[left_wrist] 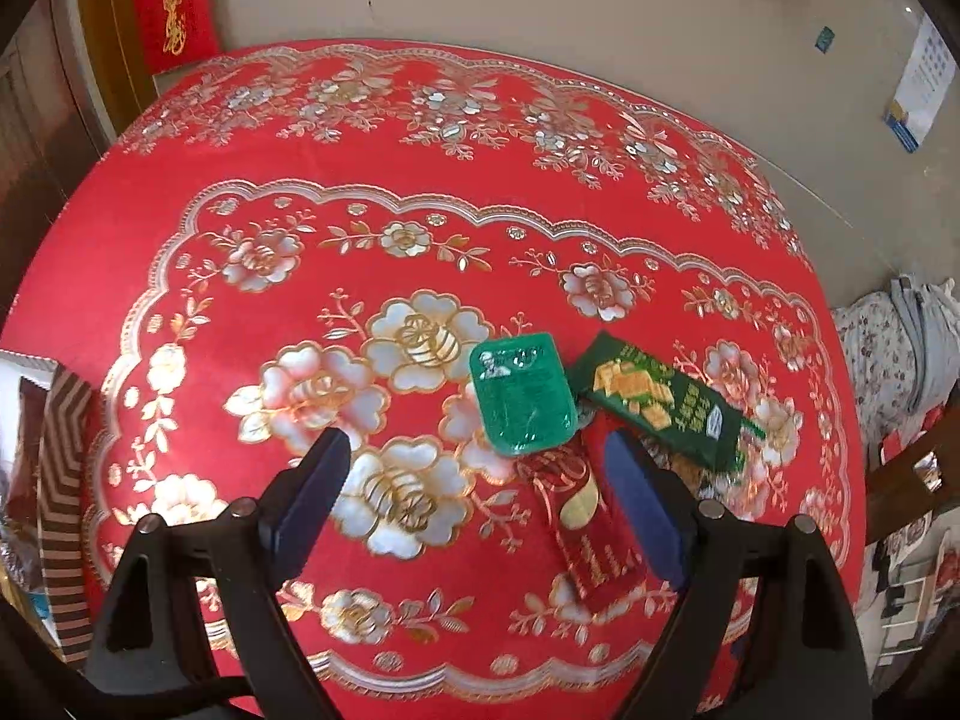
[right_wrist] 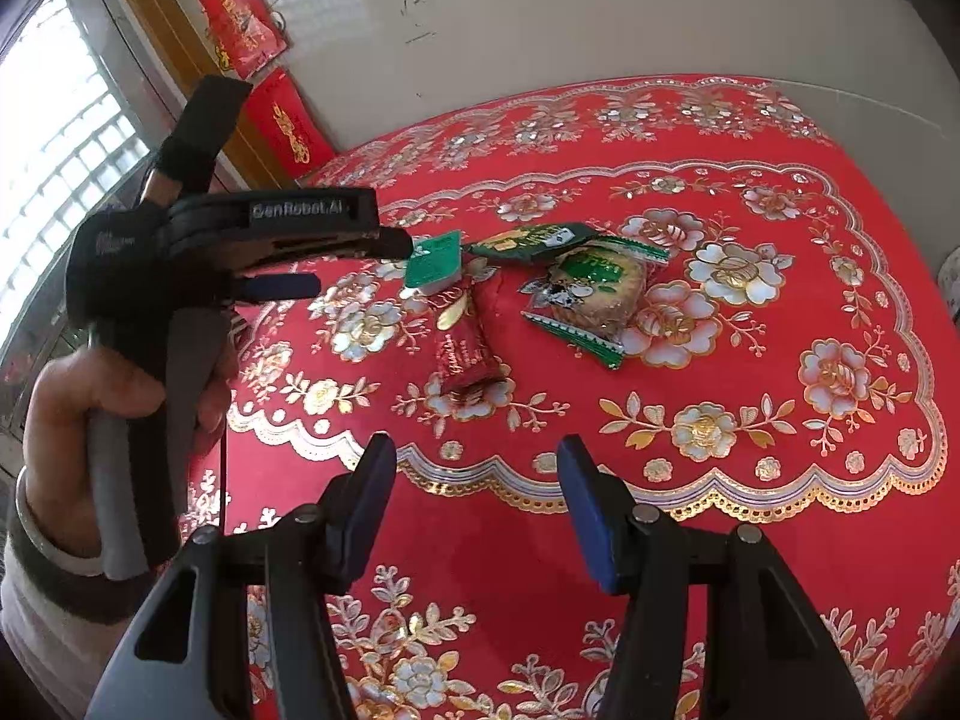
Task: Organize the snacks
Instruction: 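Move both open tools back to the remaining snacks, then lower the left tool onto the green box while the right tool approaches the red stick packet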
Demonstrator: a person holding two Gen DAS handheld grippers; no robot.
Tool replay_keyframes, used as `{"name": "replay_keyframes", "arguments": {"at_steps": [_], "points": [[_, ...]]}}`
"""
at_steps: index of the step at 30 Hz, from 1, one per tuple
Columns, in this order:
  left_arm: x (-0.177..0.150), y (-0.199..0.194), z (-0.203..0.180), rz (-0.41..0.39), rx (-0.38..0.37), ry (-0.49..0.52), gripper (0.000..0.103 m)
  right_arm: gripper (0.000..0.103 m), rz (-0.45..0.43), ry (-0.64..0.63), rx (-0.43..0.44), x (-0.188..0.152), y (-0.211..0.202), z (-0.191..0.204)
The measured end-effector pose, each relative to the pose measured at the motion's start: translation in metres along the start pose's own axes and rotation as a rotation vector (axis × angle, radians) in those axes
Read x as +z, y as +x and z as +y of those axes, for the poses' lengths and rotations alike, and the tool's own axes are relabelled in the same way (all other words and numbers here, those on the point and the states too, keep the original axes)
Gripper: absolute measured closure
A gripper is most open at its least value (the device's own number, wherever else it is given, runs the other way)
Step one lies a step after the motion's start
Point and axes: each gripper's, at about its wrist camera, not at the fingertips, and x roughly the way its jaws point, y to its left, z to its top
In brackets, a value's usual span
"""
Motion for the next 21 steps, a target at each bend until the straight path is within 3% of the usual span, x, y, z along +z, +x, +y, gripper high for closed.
{"name": "replay_keyframes", "arguments": {"at_steps": [21], "points": [[0.014,0.031,-0.004,0.056,-0.008,-0.038,0.016,0.047,0.000,0.004,0.020,0.010,0.004,-0.009]]}}
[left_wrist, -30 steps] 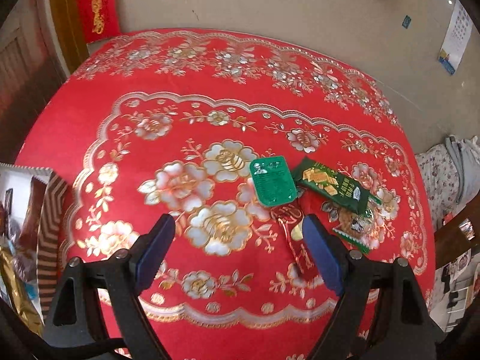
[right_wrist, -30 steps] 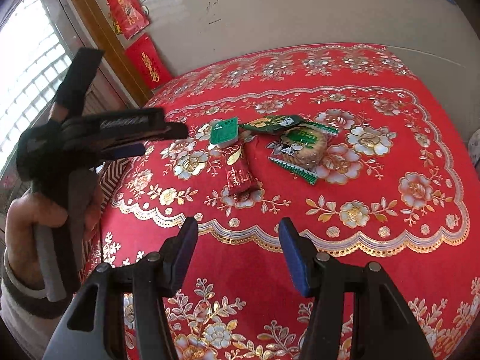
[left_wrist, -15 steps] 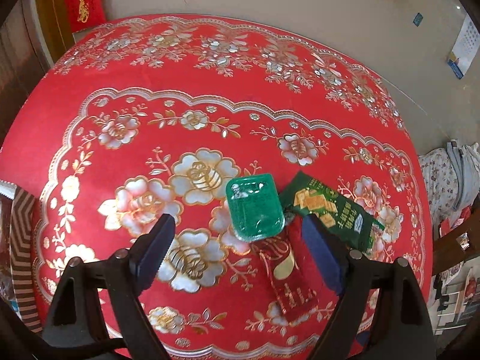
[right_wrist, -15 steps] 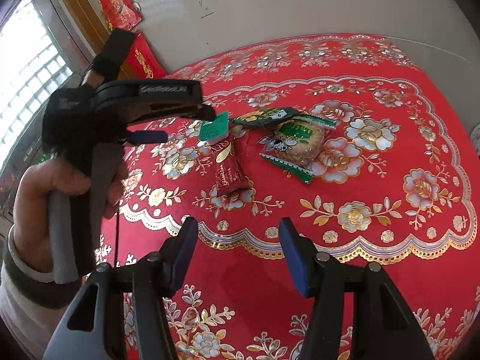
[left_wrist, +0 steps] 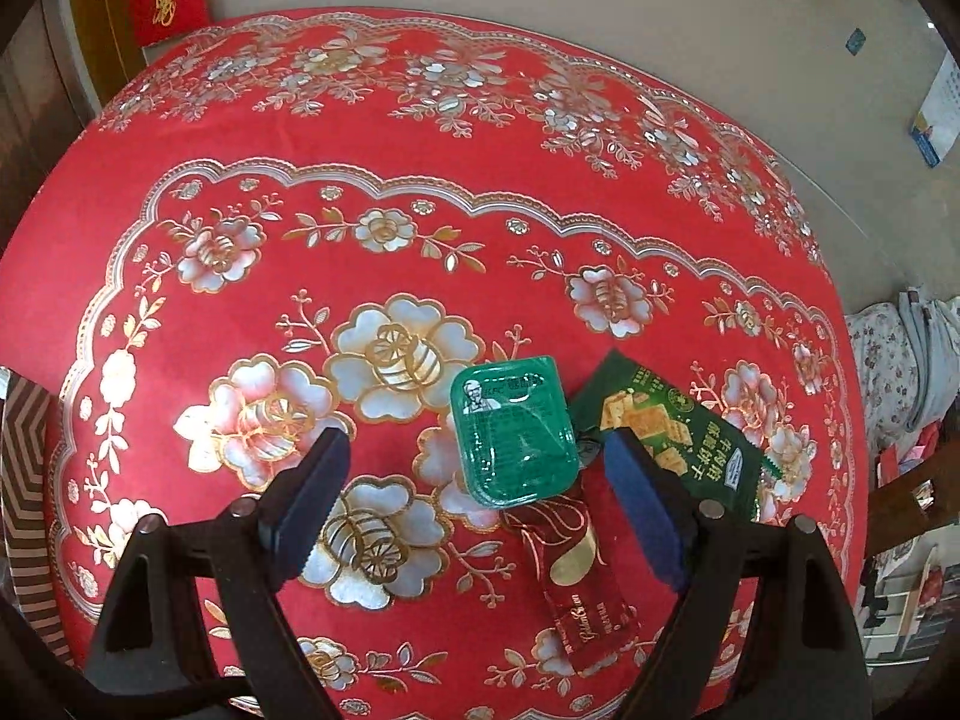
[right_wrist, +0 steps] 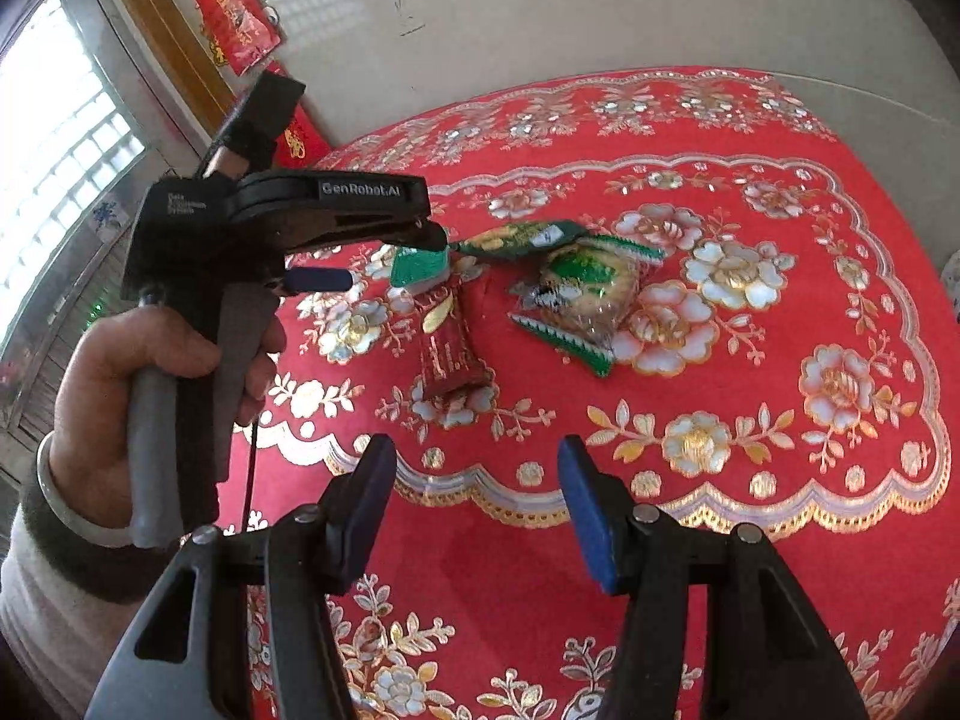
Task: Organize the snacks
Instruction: 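Lower the left tool onto the green box while the right tool approaches the red stick packet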
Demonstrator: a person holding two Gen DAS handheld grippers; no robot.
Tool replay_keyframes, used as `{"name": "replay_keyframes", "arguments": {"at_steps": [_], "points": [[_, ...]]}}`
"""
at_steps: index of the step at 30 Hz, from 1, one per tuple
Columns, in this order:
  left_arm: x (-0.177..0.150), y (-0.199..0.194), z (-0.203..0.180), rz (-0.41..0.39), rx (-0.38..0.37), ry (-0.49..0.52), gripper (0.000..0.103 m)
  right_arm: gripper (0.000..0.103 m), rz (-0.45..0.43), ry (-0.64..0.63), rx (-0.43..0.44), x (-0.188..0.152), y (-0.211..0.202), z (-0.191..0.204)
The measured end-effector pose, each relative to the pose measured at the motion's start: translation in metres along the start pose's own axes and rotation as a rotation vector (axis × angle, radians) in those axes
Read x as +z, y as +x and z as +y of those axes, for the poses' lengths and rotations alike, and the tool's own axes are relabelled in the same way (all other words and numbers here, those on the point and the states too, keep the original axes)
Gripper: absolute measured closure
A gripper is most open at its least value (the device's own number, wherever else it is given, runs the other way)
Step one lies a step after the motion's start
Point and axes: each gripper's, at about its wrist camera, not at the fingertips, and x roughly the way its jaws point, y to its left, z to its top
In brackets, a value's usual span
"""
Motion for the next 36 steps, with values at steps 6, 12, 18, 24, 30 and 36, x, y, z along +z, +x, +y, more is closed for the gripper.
{"name": "replay_keyframes", "arguments": {"at_steps": [6,12,18,24,30,36], "points": [[0.004,0.005,0.005,0.008,0.007,-0.018,0.016,0.047,0.011,0.006,0.020,0.014,0.010,0.003],[0.006,0.013,0.008,0.033,-0.014,-0.032,0.016,0.045,0.021,-0.045,0.017,0.023,0.026,0.021],[0.008,0.012,-0.003,0.029,-0.020,0.010,0.017,0.045,0.023,-0.123,-0.013,0.037,0.041,0.036],[0.009,0.016,-0.006,0.061,-0.022,0.049,0.028,0.045,0.060,-0.191,-0.032,0.047,0.065,0.042],[0.012,0.020,-0.003,0.060,-0.020,0.032,0.028,0.045,0.092,-0.248,-0.086,0.047,0.083,0.042],[0.011,0.020,-0.006,0.047,0.010,0.078,0.040,0.078,0.111,-0.277,-0.129,0.040,0.089,0.039]]}}
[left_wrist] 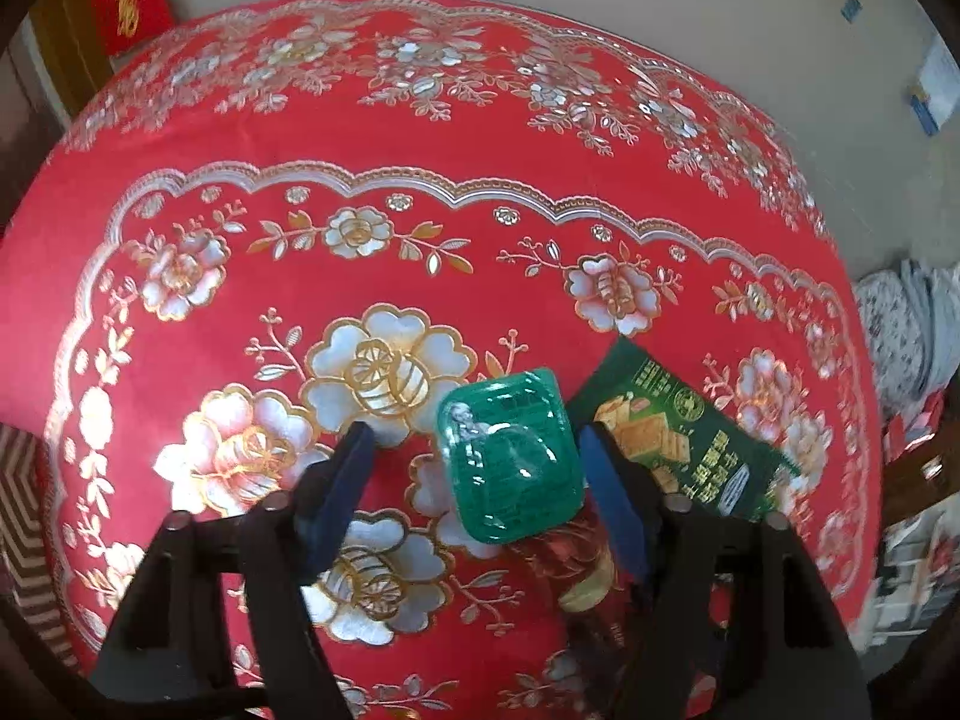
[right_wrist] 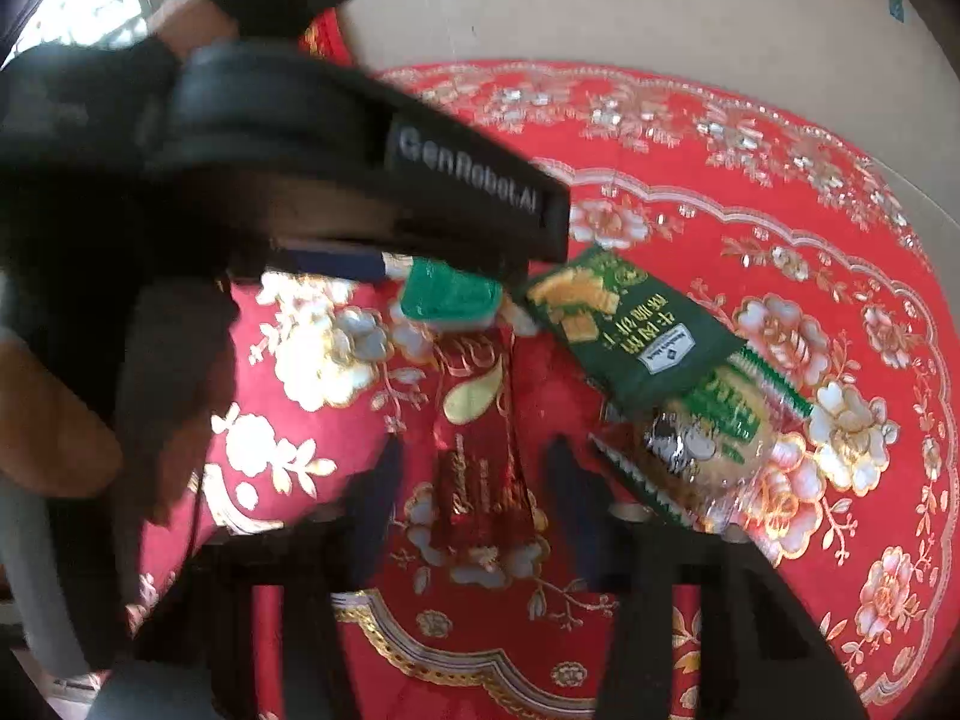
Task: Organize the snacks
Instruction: 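Lower the left tool onto the green box while the right tool approaches the red stick packet, then grasp the green square packet with the left tool while the right tool grasps the red stick packet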
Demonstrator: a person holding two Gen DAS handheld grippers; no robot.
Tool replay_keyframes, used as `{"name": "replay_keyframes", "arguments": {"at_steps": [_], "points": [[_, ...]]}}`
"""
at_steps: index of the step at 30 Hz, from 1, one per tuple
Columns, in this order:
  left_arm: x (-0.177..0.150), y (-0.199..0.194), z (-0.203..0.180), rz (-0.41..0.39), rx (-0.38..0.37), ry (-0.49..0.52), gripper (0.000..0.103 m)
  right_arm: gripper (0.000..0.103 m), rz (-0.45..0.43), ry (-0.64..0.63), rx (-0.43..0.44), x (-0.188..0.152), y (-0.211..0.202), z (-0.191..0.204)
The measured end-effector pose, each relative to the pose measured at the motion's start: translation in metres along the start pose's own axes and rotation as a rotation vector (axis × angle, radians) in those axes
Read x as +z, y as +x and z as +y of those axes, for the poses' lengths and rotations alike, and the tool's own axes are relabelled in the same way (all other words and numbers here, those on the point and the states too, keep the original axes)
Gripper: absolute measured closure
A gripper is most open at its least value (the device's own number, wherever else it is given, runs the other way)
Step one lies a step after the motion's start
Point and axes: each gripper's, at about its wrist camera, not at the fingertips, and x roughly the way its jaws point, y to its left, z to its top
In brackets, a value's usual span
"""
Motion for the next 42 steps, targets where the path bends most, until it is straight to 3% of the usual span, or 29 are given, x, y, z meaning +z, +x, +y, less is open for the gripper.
{"name": "replay_keyframes", "arguments": {"at_steps": [1,2,12,26,29,31,33,34,37,41,42], "points": [[0.000,-0.001,-0.001,-0.001,0.025,0.023,0.053,0.081,-0.002,0.000,-0.001,-0.001,-0.001,-0.001],[-0.001,-0.002,-0.003,-0.001,0.045,0.047,0.058,0.083,-0.002,0.010,0.013,-0.002,-0.002,-0.003],[-0.017,-0.019,0.023,-0.007,0.011,0.020,0.058,0.094,-0.041,0.048,0.075,-0.016,-0.018,-0.007],[-0.052,-0.037,0.027,-0.016,-0.009,0.027,0.058,0.096,-0.043,0.084,0.112,-0.034,-0.038,-0.003],[-0.059,-0.038,0.024,-0.012,-0.013,0.039,0.058,0.095,-0.046,0.085,0.074,-0.038,-0.037,0.000],[-0.063,-0.039,0.024,-0.009,-0.018,0.042,0.058,0.087,-0.044,0.094,0.055,-0.037,-0.036,-0.001],[-0.064,-0.040,0.024,-0.012,-0.020,0.042,0.058,0.042,-0.025,0.117,0.058,-0.036,-0.033,0.000],[-0.065,-0.042,0.025,-0.014,-0.021,0.041,0.058,0.038,-0.034,0.123,0.046,-0.036,-0.033,0.002],[-0.066,-0.047,0.029,-0.021,-0.018,0.036,0.058,0.038,-0.049,0.089,-0.013,-0.028,-0.031,0.014],[-0.066,-0.053,0.041,-0.030,-0.013,0.021,0.058,0.039,0.034,-0.016,-0.144,-0.022,-0.007,0.032],[-0.067,-0.054,0.043,-0.031,-0.013,0.019,0.058,0.049,0.003,-0.026,-0.143,-0.024,-0.008,0.033]]}}
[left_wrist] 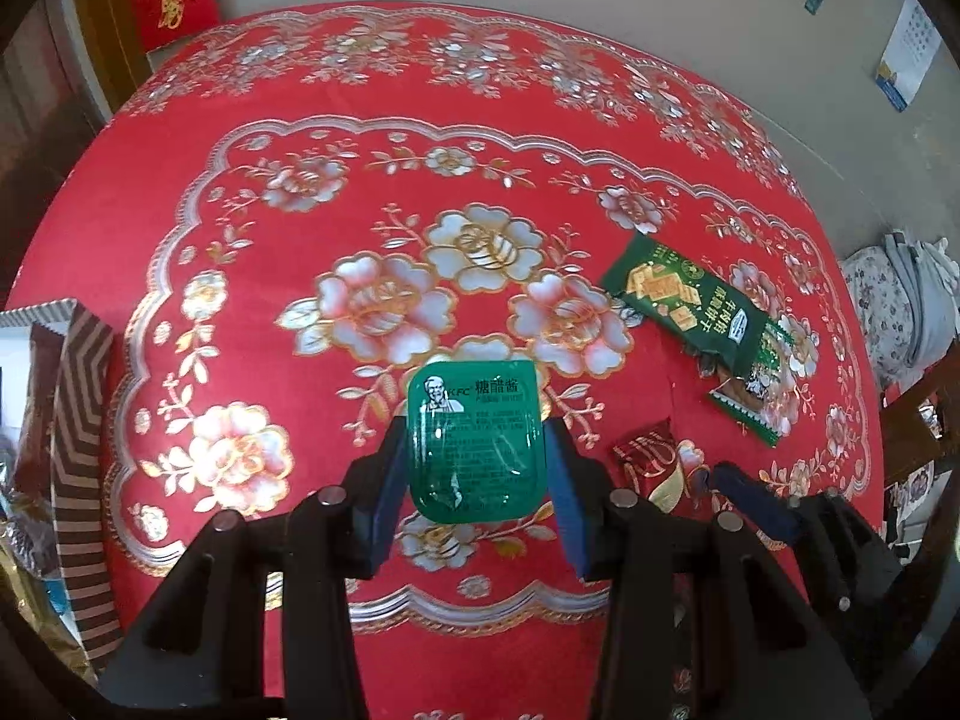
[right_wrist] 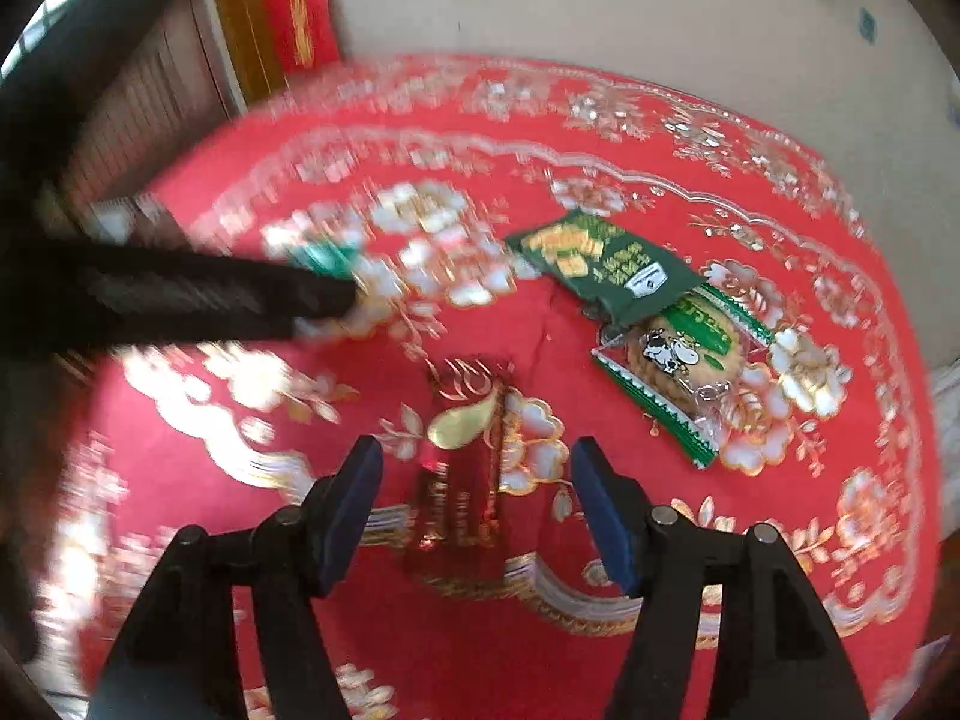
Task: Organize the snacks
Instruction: 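Grasp the green square packet with the left tool while the right tool grasps the red stick packet, then carry the green packet in the left tool and red stick packet in the right tool to the tray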
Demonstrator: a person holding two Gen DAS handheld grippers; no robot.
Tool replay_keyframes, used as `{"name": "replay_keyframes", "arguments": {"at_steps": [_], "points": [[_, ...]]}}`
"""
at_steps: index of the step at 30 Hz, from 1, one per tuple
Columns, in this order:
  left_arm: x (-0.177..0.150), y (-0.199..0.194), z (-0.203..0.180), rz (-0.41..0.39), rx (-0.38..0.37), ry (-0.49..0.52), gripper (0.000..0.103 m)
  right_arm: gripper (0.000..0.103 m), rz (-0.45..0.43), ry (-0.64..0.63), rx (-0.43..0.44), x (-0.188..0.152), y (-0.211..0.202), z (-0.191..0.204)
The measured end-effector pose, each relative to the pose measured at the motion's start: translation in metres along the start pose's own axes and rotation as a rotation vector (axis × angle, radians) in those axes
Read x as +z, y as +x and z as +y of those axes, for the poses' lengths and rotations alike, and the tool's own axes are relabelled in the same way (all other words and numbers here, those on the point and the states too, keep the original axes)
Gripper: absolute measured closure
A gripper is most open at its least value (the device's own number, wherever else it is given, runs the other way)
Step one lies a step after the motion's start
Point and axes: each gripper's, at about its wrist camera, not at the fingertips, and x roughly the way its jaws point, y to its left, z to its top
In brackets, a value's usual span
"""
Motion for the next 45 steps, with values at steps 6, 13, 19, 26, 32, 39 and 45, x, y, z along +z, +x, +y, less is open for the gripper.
{"name": "replay_keyframes", "arguments": {"at_steps": [6,13,19,26,32,39,45], "points": [[-0.009,-0.013,0.007,-0.015,-0.014,0.005,0.058,0.077,0.001,0.046,0.049,-0.017,-0.016,-0.011],[-0.028,-0.027,0.001,-0.021,-0.016,0.039,0.058,0.077,-0.056,0.195,0.145,-0.051,-0.047,-0.031],[-0.044,-0.048,-0.003,-0.040,-0.036,0.067,0.058,0.077,-0.098,0.214,0.168,-0.063,-0.074,-0.026],[-0.048,-0.068,-0.007,-0.072,-0.045,0.118,0.058,0.077,-0.145,0.227,0.154,-0.065,-0.094,-0.024],[-0.047,-0.072,-0.018,-0.081,-0.021,0.177,0.058,0.077,-0.156,0.219,0.125,-0.070,-0.105,-0.016],[-0.064,-0.072,-0.021,-0.075,-0.046,0.169,0.058,0.077,-0.144,0.202,0.115,-0.071,-0.104,-0.016],[-0.075,-0.075,-0.009,-0.074,-0.022,0.154,0.058,0.077,-0.144,0.202,0.147,-0.065,-0.094,-0.015]]}}
